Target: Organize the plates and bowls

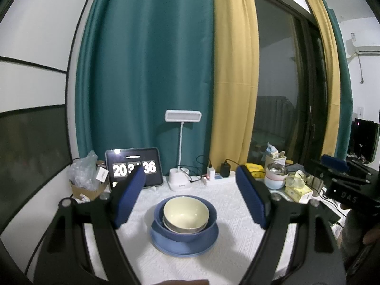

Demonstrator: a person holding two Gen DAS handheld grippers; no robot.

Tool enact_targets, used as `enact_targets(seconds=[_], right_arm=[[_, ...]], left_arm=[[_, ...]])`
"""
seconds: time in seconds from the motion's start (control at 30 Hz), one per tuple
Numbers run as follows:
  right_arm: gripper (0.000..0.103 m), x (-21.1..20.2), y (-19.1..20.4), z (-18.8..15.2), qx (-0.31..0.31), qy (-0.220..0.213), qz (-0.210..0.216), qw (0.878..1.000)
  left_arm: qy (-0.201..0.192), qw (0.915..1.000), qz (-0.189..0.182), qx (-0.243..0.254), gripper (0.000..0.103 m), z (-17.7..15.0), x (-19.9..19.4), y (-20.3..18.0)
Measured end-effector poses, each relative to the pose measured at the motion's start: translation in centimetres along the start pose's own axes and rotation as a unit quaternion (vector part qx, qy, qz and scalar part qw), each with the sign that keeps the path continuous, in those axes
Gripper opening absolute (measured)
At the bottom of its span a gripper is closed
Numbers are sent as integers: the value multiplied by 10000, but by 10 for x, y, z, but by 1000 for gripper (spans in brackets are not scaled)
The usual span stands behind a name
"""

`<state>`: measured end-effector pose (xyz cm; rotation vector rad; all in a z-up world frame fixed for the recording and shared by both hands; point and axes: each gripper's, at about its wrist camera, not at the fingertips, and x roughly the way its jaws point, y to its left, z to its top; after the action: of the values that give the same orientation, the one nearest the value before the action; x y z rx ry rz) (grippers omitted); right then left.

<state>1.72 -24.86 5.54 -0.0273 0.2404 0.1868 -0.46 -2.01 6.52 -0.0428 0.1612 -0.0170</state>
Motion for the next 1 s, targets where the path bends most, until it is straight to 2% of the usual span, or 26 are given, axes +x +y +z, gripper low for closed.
enact_targets(seconds=[1.0], right_arm=[[60, 3, -6, -1, -25, -5, 22, 10000]], left_arm=[[17, 10000, 12, -31, 80, -2, 0, -2]])
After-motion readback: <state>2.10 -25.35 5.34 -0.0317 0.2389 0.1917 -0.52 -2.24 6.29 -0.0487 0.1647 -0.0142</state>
